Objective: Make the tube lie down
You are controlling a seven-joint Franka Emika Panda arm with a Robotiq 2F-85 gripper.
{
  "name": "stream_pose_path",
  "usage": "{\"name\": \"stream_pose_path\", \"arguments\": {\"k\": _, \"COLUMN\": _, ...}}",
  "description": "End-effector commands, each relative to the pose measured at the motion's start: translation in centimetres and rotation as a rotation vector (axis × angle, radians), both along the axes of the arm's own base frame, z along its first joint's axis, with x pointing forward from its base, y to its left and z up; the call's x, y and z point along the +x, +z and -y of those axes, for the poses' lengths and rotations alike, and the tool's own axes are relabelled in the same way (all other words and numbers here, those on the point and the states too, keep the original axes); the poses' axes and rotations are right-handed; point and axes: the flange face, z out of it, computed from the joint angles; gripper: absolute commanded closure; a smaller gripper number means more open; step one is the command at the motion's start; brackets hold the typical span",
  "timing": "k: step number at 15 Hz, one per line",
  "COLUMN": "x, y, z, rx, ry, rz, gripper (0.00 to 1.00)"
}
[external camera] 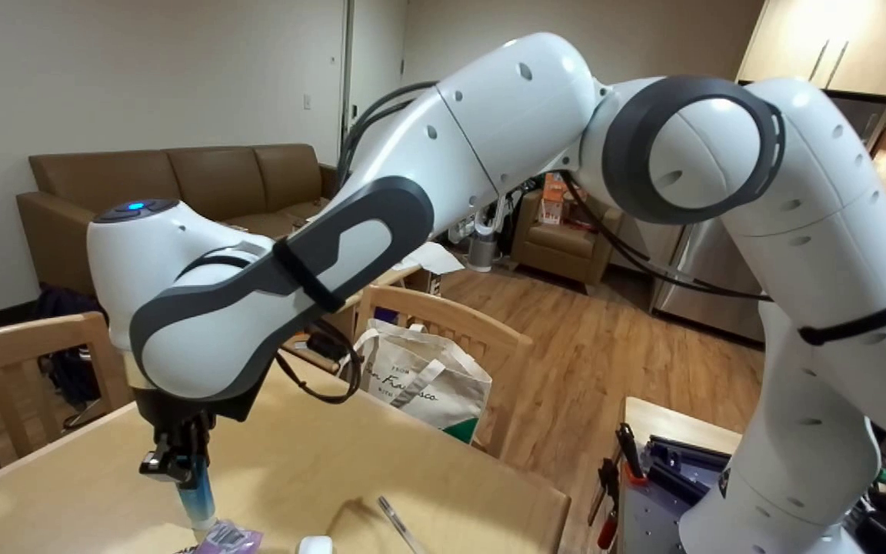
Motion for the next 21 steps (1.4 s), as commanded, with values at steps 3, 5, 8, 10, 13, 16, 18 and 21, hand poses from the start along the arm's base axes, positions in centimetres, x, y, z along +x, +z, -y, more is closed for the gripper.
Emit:
{"name": "stream_pose_path", "arguments": {"k": 3, "x": 0.0, "y": 0.2, "z": 0.5, "rx": 0.120, "ry": -0.062, "rz": 0.042, "gripper": 1.00}}
{"name": "stream_pose_path", "arguments": {"k": 5, "x": 0.2, "y": 0.0, "z": 1.4, "rx": 0.207, "ry": -0.119, "rz": 0.084, "gripper": 0.97}}
{"name": "stream_pose_path", "arguments": {"k": 8, "x": -0.1, "y": -1.6, "z": 3.1, "rx": 0.328, "ry": -0.227, "rz": 0.149, "gripper": 0.98}}
{"name": "stream_pose_path", "arguments": {"k": 10, "x": -0.6, "y": -2.8, "z": 4.2, "rx": 0.408, "ry": -0.307, "rz": 0.196, "gripper": 0.98}}
{"name": "stream_pose_path", "arguments": {"k": 13, "x": -1.7, "y": -4.1, "z": 5.6, "rx": 0.529, "ry": -0.442, "rz": 0.267, "gripper": 0.98}}
{"name": "stream_pose_path", "arguments": {"k": 16, "x": -3.0, "y": -4.9, "z": 6.9, "rx": 0.652, "ry": -0.576, "rz": 0.320, "gripper": 0.98}}
{"name": "stream_pose_path", "arguments": {"k": 18, "x": -3.9, "y": -5.9, "z": 7.9, "rx": 0.736, "ry": -0.652, "rz": 0.339, "gripper": 0.98}}
{"name": "stream_pose_path", "arguments": {"k": 21, "x": -6.0, "y": -7.9, "z": 9.8, "rx": 0.788, "ry": -0.740, "rz": 0.322, "gripper": 0.98}}
